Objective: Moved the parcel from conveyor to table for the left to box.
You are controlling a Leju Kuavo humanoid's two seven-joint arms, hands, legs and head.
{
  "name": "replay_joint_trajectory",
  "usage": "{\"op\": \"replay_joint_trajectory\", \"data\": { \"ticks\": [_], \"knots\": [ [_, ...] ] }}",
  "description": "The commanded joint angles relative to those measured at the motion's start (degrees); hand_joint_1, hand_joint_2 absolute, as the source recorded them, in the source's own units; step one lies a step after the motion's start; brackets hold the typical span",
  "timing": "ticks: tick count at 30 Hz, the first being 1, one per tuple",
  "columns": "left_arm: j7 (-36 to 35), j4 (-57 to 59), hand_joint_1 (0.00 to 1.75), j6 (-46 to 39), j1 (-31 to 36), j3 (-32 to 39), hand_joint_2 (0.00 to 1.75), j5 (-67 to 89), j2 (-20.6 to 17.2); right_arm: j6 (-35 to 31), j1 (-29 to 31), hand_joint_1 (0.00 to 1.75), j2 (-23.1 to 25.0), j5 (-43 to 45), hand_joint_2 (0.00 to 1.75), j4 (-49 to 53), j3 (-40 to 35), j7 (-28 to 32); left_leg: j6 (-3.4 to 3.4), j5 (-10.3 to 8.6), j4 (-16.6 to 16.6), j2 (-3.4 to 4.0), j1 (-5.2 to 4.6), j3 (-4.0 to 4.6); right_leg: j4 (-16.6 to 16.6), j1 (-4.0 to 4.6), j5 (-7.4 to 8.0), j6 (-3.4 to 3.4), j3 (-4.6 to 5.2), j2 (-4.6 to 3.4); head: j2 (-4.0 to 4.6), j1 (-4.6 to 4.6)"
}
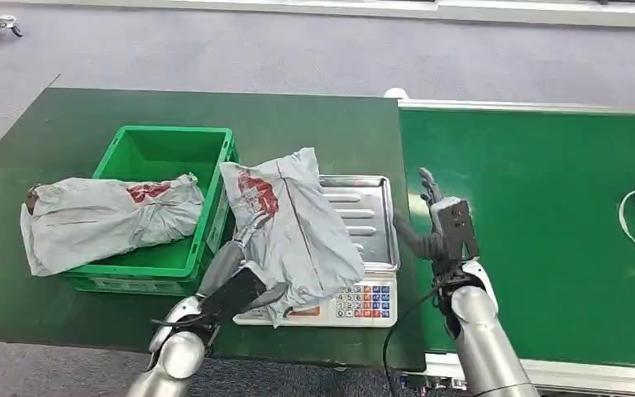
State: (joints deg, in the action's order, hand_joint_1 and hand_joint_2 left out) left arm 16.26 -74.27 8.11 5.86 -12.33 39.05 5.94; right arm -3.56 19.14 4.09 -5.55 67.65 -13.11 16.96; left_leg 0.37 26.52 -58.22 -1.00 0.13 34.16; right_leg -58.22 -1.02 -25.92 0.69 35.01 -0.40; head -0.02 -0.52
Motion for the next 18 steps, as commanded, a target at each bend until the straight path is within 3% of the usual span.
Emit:
{"op": "replay_joint_trajectory", "data": {
  "ticks": [1,11,12,13,18],
  "knots": [
    [4.06,22.26,0.0,3.35,21.68,-15.13,1.75,8.28,-7.3,4.47,-3.99,0.0,-1.23,2.72,1.75,5.02,4.97,-0.28,0.05,-0.16,0.04,-0.43,0.05,0.03,0.03,0.06,-0.01,-0.07,-0.14,0.52,0.0,0.0],
    [10.06,44.12,0.0,8.69,38.67,-22.41,1.75,8.69,-4.53,7.29,-3.75,0.0,-1.19,4.87,1.75,7.35,1.8,-0.22,0.1,-0.35,0.06,-0.23,0.12,-0.05,0.14,0.14,0.25,-0.17,-0.21,0.37,0.0,0.0],
    [11.05,45.83,0.26,10.23,39.81,-23.62,1.75,9.16,-4.47,7.73,-3.74,0.0,-1.0,5.55,1.75,7.59,1.9,-0.32,0.06,-0.43,0.1,-0.22,0.1,-0.02,0.16,0.13,0.29,-0.16,-0.21,0.38,0.0,0.0],
    [12.1,48.01,1.75,12.56,41.19,-24.55,1.75,8.82,-4.28,8.17,-3.92,0.0,-1.05,6.02,1.75,8.04,1.86,-0.44,0.07,-0.43,0.13,-0.14,0.11,-0.05,0.21,0.14,0.34,-0.15,-0.23,0.29,0.0,0.0],
    [16.19,50.87,1.75,20.86,45.26,-27.89,1.75,8.45,-4.94,8.52,-5.17,0.0,-2.14,7.39,1.75,8.41,2.29,-0.32,0.09,-0.37,0.05,-0.04,0.07,-0.04,0.08,0.09,0.32,-0.16,-0.15,0.14,0.0,0.0]
  ]
}}
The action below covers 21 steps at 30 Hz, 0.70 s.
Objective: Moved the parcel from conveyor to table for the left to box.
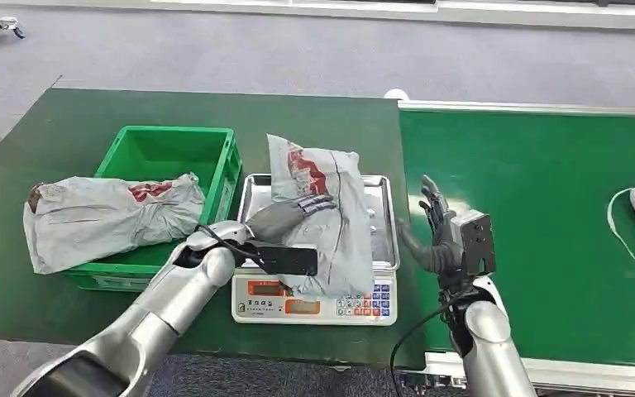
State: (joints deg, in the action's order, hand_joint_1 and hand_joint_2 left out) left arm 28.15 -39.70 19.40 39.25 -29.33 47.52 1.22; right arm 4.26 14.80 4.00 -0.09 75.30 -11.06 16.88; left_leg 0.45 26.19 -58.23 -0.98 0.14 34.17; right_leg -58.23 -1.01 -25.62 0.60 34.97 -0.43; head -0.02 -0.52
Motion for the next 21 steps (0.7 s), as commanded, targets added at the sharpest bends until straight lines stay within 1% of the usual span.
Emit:
{"op": "replay_joint_trajectory", "data": {
  "ticks": [1,2,4,7,11,14,15,17,18,19,21],
  "knots": [
    [5.04,16.12,1.75,11.34,12.49,-11.73,1.75,-0.17,-0.53,0.78,-1.08,0.0,-2.38,2.03,1.75,0.77,0.18,-0.23,0.02,-0.04,0.05,-0.08,0.1,-0.04,0.13,0.12,0.03,-0.07,-0.14,0.2,0.0,0.02],
    [5.59,15.5,1.75,13.48,12.82,-12.97,1.75,0.15,-1.13,1.48,-1.44,0.0,-2.49,2.87,1.75,0.91,0.23,-0.11,0.02,-0.06,0.1,-0.08,0.11,-0.09,0.2,0.14,0.04,-0.07,-0.2,0.22,0.0,-0.02],
    [5.85,14.06,1.75,14.51,13.11,-14.98,1.75,0.39,-2.25,1.74,-2.07,0.0,-2.53,3.27,1.75,1.65,0.25,0.19,0.01,-0.01,0.05,-0.02,0.06,-0.1,0.08,0.08,0.0,-0.04,-0.15,0.1,0.0,0.0],
    [5.54,13.36,1.75,14.77,13.78,-15.59,1.75,0.37,-2.38,1.83,-2.34,0.0,-2.7,3.38,1.75,2.34,0.37,0.26,0.01,-0.01,0.16,0.14,0.08,-0.2,0.22,0.11,0.06,-0.06,-0.24,0.0,0.0,0.0],
    [5.39,13.23,1.75,14.69,13.59,-15.69,1.75,0.3,-2.31,1.83,-2.46,0.0,-2.69,3.38,1.75,2.69,0.38,0.26,0.02,0.01,0.06,0.06,0.03,-0.12,0.05,0.04,0.01,-0.03,-0.12,0.01,0.0,0.0],
    [3.78,10.74,1.75,9.97,14.37,-17.55,1.75,0.99,-2.91,2.02,-3.5,0.0,-2.6,3.79,1.75,3.98,1.06,0.27,0.02,-0.01,0.12,0.1,0.04,-0.16,0.12,0.07,0.04,-0.06,-0.16,0.02,0.0,0.0],
    [2.24,8.47,1.75,6.24,15.33,-18.53,1.75,1.89,-3.52,2.07,-4.5,0.0,-2.6,3.82,1.75,4.91,1.58,0.33,0.03,-0.03,0.16,0.11,0.07,-0.2,0.18,0.09,0.06,-0.08,-0.21,0.04,0.0,0.0],
    [0.46,2.29,1.75,3.98,16.63,-18.45,1.75,0.94,-5.61,2.54,-6.0,0.0,-2.51,3.8,1.75,6.07,2.44,0.65,0.03,-0.01,-0.01,-0.05,0.08,0.0,0.01,0.1,0.0,-0.05,-0.03,0.13,0.0,0.0],
    [-1.36,-2.43,1.75,4.83,17.49,-18.87,1.75,0.29,-7.46,2.81,-6.84,0.0,-2.38,3.58,1.75,6.65,2.97,1.0,0.03,-0.01,-0.02,-0.01,0.11,0.01,0.03,0.14,0.01,-0.06,-0.02,0.13,0.0,0.0],
    [-2.07,-4.22,1.75,6.21,17.79,-18.88,1.75,-0.51,-8.18,2.98,-7.04,0.0,-2.32,3.49,1.75,6.71,3.12,1.09,0.03,0.0,-0.06,-0.02,0.1,0.07,-0.03,0.12,0.0,-0.05,0.06,0.11,0.0,0.02],
    [-2.2,-4.72,1.75,6.47,17.68,-18.89,1.75,-0.68,-8.47,3.02,-7.0,0.0,-2.26,3.46,1.75,6.74,3.15,1.12,0.05,0.0,-0.08,0.03,0.1,0.12,-0.06,0.12,0.0,-0.06,0.12,0.08,0.0,0.02]
  ]
}}
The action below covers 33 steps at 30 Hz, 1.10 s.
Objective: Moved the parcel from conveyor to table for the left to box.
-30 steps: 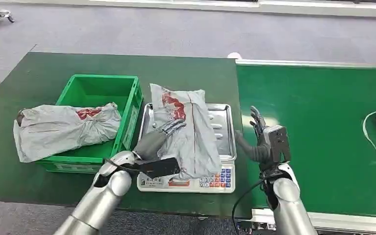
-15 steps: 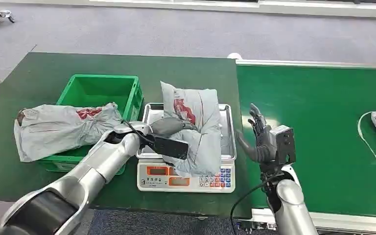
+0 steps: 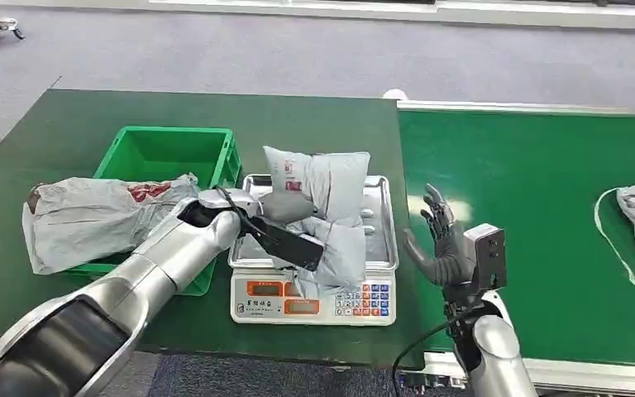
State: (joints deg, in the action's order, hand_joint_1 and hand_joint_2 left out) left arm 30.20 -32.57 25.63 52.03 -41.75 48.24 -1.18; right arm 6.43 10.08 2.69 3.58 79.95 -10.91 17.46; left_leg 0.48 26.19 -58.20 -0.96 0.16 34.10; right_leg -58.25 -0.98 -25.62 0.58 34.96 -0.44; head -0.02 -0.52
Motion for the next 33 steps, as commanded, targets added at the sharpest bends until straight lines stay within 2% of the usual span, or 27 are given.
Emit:
{"op": "replay_joint_trajectory", "data": {
  "ticks": [1,4,7,10,12,15,17,21,23,27,29,33],
  "knots": [
    [-4.23,-11.87,1.75,0.18,4.74,-6.52,1.75,-1.4,-6.07,0.86,-2.25,0.0,-0.93,-0.21,1.75,2.07,2.99,0.53,0.01,0.01,-0.08,0.03,0.07,0.13,-0.02,0.08,0.01,-0.04,0.11,0.03,0.0,0.0],
    [-4.77,-14.78,1.75,-3.58,5.15,-6.77,1.75,-0.82,-7.56,0.89,-3.13,0.0,-0.54,-0.32,1.75,2.68,3.62,0.73,0.02,0.0,0.04,0.09,0.07,-0.01,0.09,0.09,0.02,-0.06,-0.03,0.01,0.0,-0.02],
    [-9.57,-25.05,1.75,-5.13,7.03,-6.68,1.75,1.06,-12.87,2.01,-5.41,0.0,0.56,-0.63,1.75,4.48,5.36,1.49,0.02,0.03,-0.1,0.01,0.11,0.16,-0.02,0.13,-0.02,-0.05,0.1,0.05,0.0,0.0],
    [-11.59,-28.69,1.75,-5.11,8.14,-3.51,1.75,0.25,-17.07,2.67,-5.0,0.0,1.05,-1.06,1.75,3.94,6.09,1.6,0.03,0.1,-0.17,0.18,0.13,0.23,-0.09,0.15,-0.03,-0.08,0.18,-0.1,0.0,0.02],
    [-11.94,-28.23,1.75,-6.43,6.79,-0.97,1.75,-0.53,-20.16,2.97,-4.67,0.0,1.03,-1.21,1.75,3.34,6.11,1.72,0.05,0.11,-0.09,0.39,0.12,0.17,-0.04,0.13,0.01,-0.1,0.21,-0.29,0.0,0.0],
    [-12.46,-25.47,1.75,-10.98,0.99,4.51,1.75,-0.58,-24.89,3.1,-5.74,0.0,1.69,-1.75,1.75,4.85,6.68,1.88,0.05,0.05,0.08,0.45,0.0,0.05,-0.01,0.0,0.03,-0.07,0.2,-0.39,0.0,0.0],
    [-10.27,-22.62,1.75,-13.62,-0.77,6.82,1.75,0.86,-25.47,3.35,-6.65,0.0,1.86,-2.14,1.75,5.97,7.29,1.76,0.06,0.06,0.23,0.64,-0.03,-0.13,0.05,-0.02,0.04,-0.09,0.09,-0.55,0.0,0.0],
    [-10.5,-22.9,1.75,-13.44,-0.53,7.11,1.75,1.5,-24.48,3.52,-6.6,0.0,1.99,-2.26,1.75,5.89,7.51,1.68,0.08,0.03,0.15,0.43,0.08,0.01,0.02,0.1,-0.03,-0.13,0.18,-0.4,0.0,0.0],
    [-14.18,-21.27,1.75,-14.6,-3.24,11.1,1.75,1.01,-25.45,3.54,-7.24,0.0,1.76,-2.34,1.75,6.2,7.97,1.69,0.07,0.01,0.14,0.35,0.09,0.06,0.04,0.16,0.0,-0.17,0.18,-0.32,0.0,-0.02],
    [-13.29,-13.94,1.75,-23.02,-11.74,23.72,1.75,1.92,-28.13,3.84,-8.62,0.0,1.26,-2.94,1.75,6.1,8.72,2.5,0.06,0.04,0.31,0.58,0.04,-0.12,0.12,0.05,0.02,-0.17,0.06,-0.57,0.0,0.02],
    [-13.04,-11.16,1.75,-25.61,-13.79,29.56,1.75,3.98,-27.28,3.91,-8.79,0.0,1.36,-3.02,1.75,6.43,9.16,2.69,0.12,0.11,0.3,0.83,0.05,-0.15,0.09,0.05,0.03,-0.2,0.1,-0.8,0.0,0.0],
    [-13.32,-5.64,1.75,-23.91,-14.44,34.59,1.75,5.64,-26.18,3.73,-9.14,0.0,1.25,-3.53,1.75,7.66,9.55,2.6,0.21,0.14,0.2,0.81,0.04,0.04,-0.01,0.04,-0.01,-0.18,0.39,-0.82,0.0,-0.02]
  ]
}}
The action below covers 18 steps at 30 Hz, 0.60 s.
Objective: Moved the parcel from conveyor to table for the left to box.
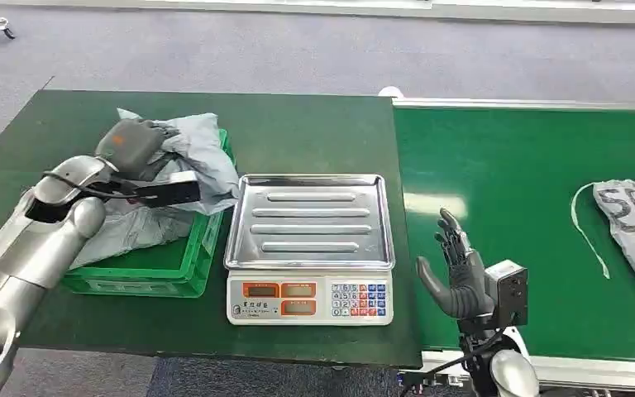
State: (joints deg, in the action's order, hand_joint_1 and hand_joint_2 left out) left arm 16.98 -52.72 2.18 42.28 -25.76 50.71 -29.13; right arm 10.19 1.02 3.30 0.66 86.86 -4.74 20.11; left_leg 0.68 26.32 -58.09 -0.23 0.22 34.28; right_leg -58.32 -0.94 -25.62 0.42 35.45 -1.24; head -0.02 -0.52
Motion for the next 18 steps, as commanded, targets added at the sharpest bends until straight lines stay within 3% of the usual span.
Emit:
{"op": "replay_joint_trajectory", "data": {
  "ticks": [1,3,4,13,18],
  "knots": [
    [0.4,15.35,0.86,0.08,-4.62,18.23,1.75,4.24,1.52,-0.08,0.08,0.0,0.54,-0.68,1.75,0.66,3.36,-0.13,0.02,0.04,0.16,0.11,0.03,-0.29,0.14,0.07,-0.03,-0.06,-0.26,-0.02,0.0,0.0],
    [0.55,15.5,0.86,0.03,-4.72,18.26,1.75,4.32,1.43,-0.08,0.18,0.0,0.53,-0.68,1.75,0.62,3.35,-0.14,0.02,0.04,0.15,0.1,0.05,-0.27,0.16,0.13,-0.04,-0.09,-0.27,0.0,0.0,0.0],
    [1.19,15.71,0.0,-0.22,-4.73,18.2,1.75,4.55,1.39,-0.08,0.44,0.0,0.52,-0.71,1.75,0.26,3.29,-0.16,0.02,0.03,0.13,0.0,0.03,-0.21,0.12,0.13,-0.07,-0.1,-0.25,0.08,0.0,-0.02],
    [2.69,15.7,0.0,-1.07,-2.0,18.87,1.75,6.04,5.15,-1.41,0.3,0.0,-0.34,-1.62,1.75,0.35,2.66,-0.52,0.0,-0.06,0.12,-0.32,0.06,-0.15,0.16,0.18,-0.07,-0.1,-0.32,0.46,0.0,0.0],
    [2.9,6.46,0.0,0.12,-5.64,22.44,1.75,1.0,8.34,-2.84,-0.46,0.0,-0.63,-2.48,1.75,1.63,1.83,-1.45,0.01,-0.03,0.04,-0.24,0.03,-0.05,0.08,0.14,-0.04,-0.12,-0.16,0.38,0.0,0.0]
  ]
}}
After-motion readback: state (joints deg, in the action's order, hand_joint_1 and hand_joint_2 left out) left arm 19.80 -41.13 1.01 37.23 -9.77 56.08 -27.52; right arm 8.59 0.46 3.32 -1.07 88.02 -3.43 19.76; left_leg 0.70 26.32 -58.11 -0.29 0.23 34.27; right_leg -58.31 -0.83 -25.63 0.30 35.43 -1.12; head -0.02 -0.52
